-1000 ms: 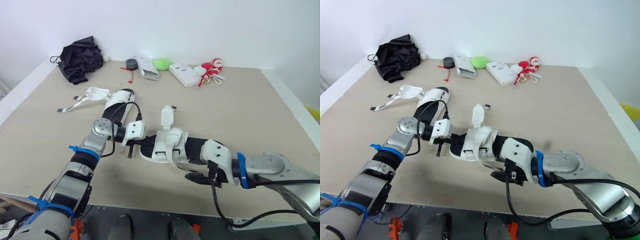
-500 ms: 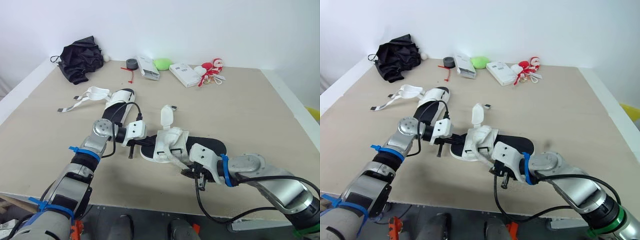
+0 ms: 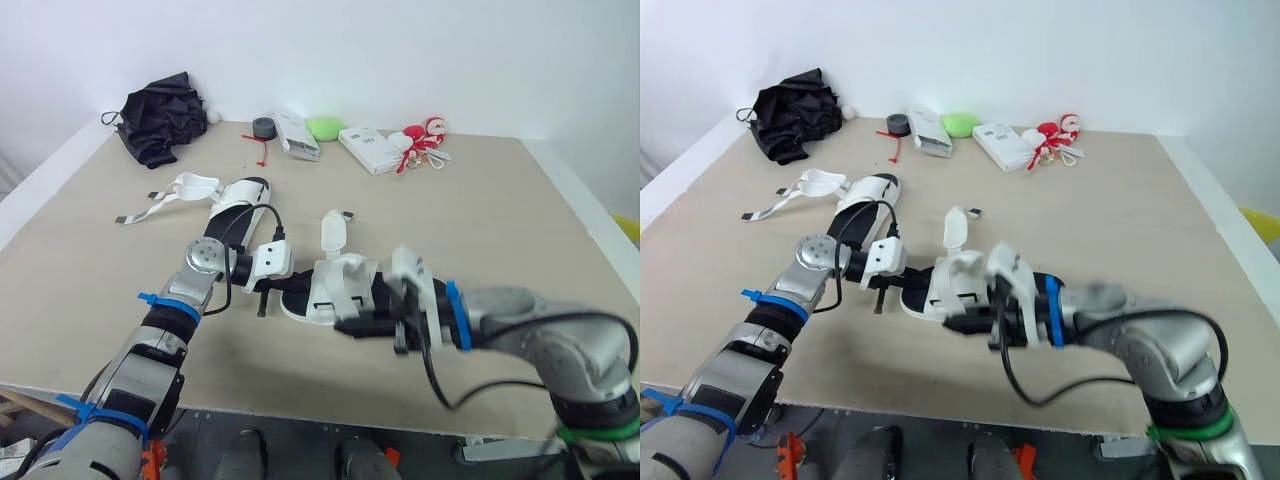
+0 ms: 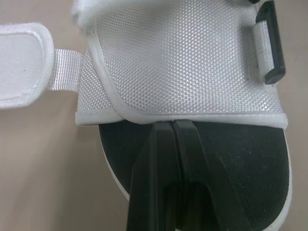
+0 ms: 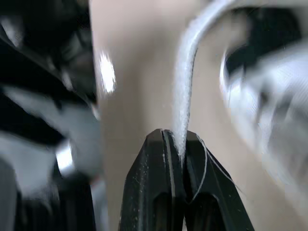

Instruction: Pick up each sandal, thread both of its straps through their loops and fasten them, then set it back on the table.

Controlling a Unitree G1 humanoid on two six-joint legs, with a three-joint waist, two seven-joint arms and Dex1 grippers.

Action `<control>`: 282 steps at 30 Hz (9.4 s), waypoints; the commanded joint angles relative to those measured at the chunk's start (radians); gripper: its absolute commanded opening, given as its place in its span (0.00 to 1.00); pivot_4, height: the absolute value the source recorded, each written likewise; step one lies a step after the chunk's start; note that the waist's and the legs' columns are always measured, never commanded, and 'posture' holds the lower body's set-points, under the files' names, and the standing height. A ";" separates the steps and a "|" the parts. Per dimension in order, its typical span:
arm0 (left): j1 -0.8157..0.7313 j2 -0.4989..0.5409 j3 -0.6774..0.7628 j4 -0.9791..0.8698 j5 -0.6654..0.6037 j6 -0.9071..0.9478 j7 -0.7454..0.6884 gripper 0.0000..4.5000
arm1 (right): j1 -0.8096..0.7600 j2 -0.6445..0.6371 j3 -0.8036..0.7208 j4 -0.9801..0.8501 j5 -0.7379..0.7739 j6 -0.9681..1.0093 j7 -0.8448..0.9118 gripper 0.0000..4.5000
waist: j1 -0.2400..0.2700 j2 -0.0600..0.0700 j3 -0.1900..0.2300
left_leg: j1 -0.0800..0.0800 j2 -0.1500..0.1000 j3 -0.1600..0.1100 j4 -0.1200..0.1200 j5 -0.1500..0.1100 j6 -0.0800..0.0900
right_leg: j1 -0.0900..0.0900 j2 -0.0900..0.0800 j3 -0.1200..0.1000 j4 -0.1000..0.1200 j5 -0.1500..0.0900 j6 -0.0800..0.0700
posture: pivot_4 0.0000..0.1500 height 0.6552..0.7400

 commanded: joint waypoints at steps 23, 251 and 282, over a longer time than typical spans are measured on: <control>0.080 0.000 -0.078 0.046 0.066 0.046 -0.028 0.00 | -0.091 0.332 -0.301 0.359 0.382 0.355 -0.697 0.02 | 0.001 0.004 -0.003 | -0.002 0.001 -0.006 -0.002 -0.001 0.002 | 0.003 0.000 -0.009 0.001 -0.002 0.001 | 1.00 0.91; 0.105 -0.001 -0.075 0.007 0.037 0.116 -0.039 0.00 | 0.388 -0.252 -0.174 -0.214 0.339 -0.095 -0.179 0.98 | 0.001 0.009 -0.005 | 0.000 -0.001 -0.023 -0.004 -0.009 0.014 | 0.013 0.001 -0.024 0.001 -0.021 -0.012 | 1.00 0.91; 0.095 -0.004 -0.081 0.014 0.047 0.095 -0.037 0.00 | 0.315 -0.117 0.021 -0.137 0.152 -0.158 -0.134 0.00 | 0.002 0.007 -0.004 | -0.001 -0.002 -0.023 -0.003 -0.010 0.014 | 0.013 0.000 -0.023 0.000 -0.019 -0.007 | 1.00 0.91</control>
